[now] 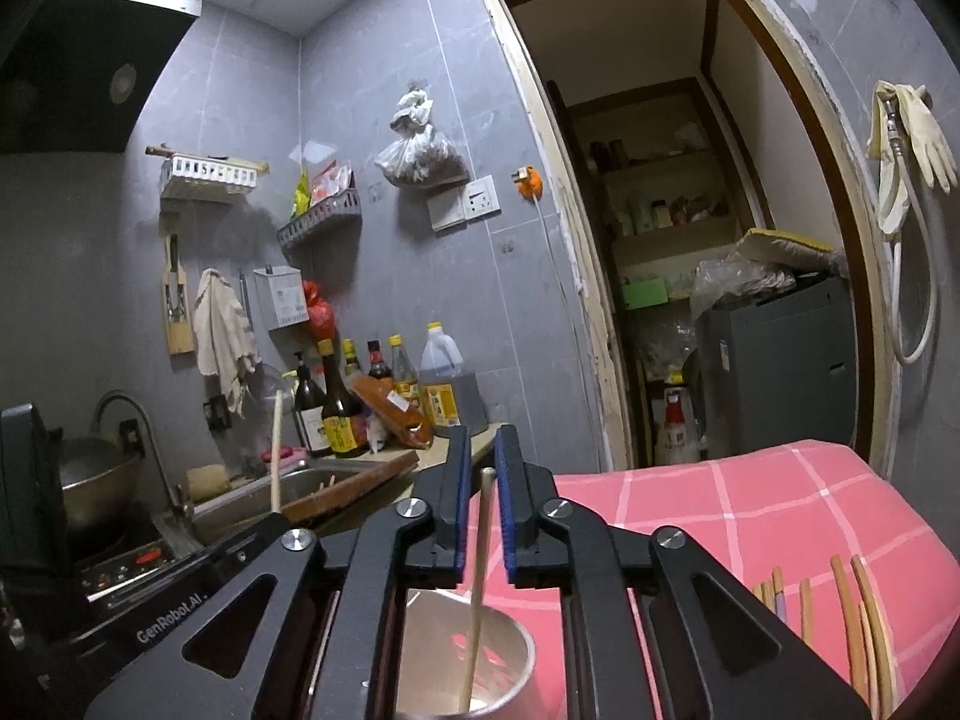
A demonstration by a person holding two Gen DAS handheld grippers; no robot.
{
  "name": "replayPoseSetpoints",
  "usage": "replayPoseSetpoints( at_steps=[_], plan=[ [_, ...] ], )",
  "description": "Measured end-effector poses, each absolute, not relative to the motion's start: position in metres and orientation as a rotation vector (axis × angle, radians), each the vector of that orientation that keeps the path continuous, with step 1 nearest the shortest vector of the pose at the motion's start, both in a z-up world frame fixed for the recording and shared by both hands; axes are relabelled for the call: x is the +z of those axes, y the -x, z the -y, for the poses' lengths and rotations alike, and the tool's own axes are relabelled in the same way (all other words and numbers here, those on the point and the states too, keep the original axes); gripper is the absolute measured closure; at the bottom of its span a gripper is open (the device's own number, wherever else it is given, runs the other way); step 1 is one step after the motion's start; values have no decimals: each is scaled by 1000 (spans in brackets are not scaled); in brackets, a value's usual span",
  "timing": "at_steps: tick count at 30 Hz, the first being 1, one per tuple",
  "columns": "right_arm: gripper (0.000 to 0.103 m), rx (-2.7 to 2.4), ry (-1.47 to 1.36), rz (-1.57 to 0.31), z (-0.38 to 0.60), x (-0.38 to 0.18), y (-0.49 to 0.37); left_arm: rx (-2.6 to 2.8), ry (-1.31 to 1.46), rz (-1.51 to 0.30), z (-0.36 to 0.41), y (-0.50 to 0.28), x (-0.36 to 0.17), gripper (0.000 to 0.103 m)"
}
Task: Organize utensils
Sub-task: 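Carry the chopstick with the right tool and drop it into the white caddy, then return the right tool to the chopsticks and open around another one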
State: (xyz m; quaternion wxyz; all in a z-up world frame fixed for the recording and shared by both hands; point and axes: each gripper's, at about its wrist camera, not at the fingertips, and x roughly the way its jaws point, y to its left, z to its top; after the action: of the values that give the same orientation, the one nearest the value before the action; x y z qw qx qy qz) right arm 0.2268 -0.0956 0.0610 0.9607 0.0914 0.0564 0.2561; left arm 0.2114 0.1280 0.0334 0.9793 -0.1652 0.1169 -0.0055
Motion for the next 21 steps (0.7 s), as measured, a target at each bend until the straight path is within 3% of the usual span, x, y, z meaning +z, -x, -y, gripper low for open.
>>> replayPoseSetpoints(
  at_steps=[2,3,6,7,9,16,18,21],
  plan=[
    [85,517,-186,-118,98,62,-226,-20,345,-234,-128,-208,35,73],
    [80,516,-189,-118,100,64,-224,-24,351,-231,-128,-206,37,71],
    [78,503,-184,-113,110,68,-218,-26,347,-228,-125,-202,42,66],
    [77,497,-183,-115,115,69,-216,-28,348,-225,-124,-200,45,60],
    [64,482,-183,-119,125,72,-212,-34,348,-214,-119,-196,50,54],
    [40,427,-161,-113,169,81,-193,-61,301,-181,-92,-179,68,32],
    [28,404,-150,-116,186,82,-186,-82,288,-176,-80,-175,71,27],
    [21,371,-135,-127,209,84,-178,-112,270,-175,-64,-170,73,18]
  ],
)
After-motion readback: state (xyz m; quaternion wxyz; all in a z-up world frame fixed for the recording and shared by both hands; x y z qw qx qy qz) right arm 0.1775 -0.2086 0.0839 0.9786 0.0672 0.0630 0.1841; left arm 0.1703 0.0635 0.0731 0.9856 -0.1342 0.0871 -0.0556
